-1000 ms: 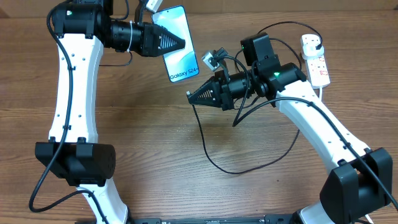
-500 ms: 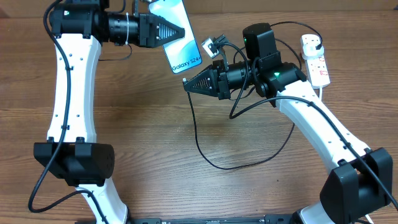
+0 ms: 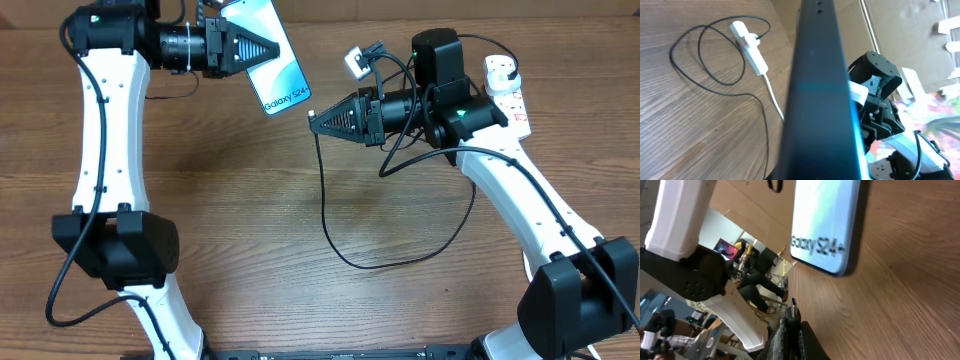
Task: Plug charger to phone and switch on socket
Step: 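Align the USB-C tip under the phone's bottom port with the right gripper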
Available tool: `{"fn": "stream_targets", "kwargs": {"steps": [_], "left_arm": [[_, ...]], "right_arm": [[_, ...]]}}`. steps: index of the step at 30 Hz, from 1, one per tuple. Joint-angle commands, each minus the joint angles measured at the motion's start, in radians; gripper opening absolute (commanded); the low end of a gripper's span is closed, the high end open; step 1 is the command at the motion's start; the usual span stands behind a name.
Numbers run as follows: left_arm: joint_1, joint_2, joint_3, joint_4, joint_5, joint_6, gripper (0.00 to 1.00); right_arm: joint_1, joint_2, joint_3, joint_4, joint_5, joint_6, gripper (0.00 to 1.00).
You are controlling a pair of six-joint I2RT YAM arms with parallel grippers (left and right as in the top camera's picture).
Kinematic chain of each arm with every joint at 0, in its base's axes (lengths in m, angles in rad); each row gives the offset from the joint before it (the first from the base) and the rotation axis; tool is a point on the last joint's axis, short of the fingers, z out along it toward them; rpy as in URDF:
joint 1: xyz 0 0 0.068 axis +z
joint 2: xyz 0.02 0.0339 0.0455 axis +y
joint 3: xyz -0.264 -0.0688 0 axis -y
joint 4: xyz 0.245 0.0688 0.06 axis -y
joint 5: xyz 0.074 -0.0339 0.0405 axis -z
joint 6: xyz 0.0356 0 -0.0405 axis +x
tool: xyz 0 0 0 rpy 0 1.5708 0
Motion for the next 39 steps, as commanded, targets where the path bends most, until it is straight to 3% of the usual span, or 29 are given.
{"fn": "stream_targets", "kwargs": {"steps": [1,12,21,39], "left_arm": [[-0.006,0.015,0.021,0.008,0.089,-0.005,0.04],[-0.008,0.027,0.021,0.0,0.147,-0.005,0.04],[-0.059,0.028,0.021,-0.032,0.001,-0.006,0.04],[-0.022,0.029,0.021,-0.023,0.011,-0.055,0.04]], "right_arm": [[0.016,0.002,-0.002,0.013,-0.022,0.032,0.04],[0.023,0.037,-0.002,0.033,-0.018,0.041,0.04],[0.024,0.064,-0.002,0.063,-0.018,0.058,0.04],[0.024,0.064,-0.002,0.056,-0.029,0.058,0.04]]}}
